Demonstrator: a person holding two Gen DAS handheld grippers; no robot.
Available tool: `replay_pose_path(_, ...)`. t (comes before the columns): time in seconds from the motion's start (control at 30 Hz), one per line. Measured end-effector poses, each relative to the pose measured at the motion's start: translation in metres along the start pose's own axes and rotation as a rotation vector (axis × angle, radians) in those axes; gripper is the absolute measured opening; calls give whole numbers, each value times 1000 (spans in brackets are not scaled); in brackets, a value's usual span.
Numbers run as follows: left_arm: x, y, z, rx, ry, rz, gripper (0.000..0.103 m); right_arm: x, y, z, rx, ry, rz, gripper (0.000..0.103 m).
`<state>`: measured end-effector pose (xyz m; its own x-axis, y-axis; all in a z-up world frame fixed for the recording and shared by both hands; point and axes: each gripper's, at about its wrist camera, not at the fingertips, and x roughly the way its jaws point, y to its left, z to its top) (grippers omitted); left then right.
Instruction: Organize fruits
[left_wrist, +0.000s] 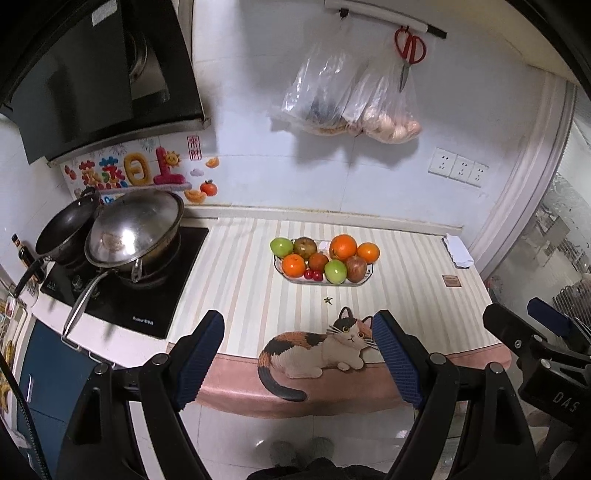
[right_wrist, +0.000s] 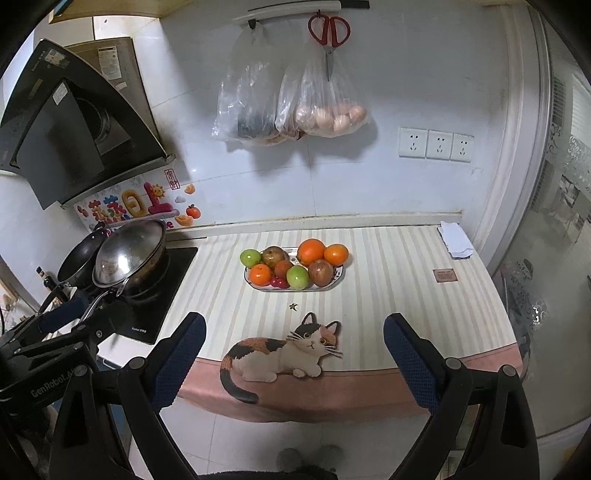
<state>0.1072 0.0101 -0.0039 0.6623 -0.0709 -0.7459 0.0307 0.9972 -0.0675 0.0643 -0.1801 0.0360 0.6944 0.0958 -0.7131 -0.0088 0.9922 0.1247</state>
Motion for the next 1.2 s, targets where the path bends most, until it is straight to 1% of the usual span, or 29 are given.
replay_pose_path(0.33, 47, -8, 12, 12, 47, 40, 82, 49, -13, 17, -18, 36, -14, 99)
replay_pose_path(0.47, 60, -11, 17, 11, 61, 48, 82, 74, -18, 26, -9, 58, -12, 99)
replay_pose_path(0.63, 71, -12, 19, 10, 78, 54, 82, 91, -20, 31, 0, 84, 0, 99)
replay_pose_path(0.87, 72, -11, 19, 12, 84, 57, 82, 100, -20, 28, 4, 101, -1, 99)
replay_pose_path(1.2, 65, -12, 16, 17, 74, 48, 82, 99, -20, 24, 6, 104, 0, 99)
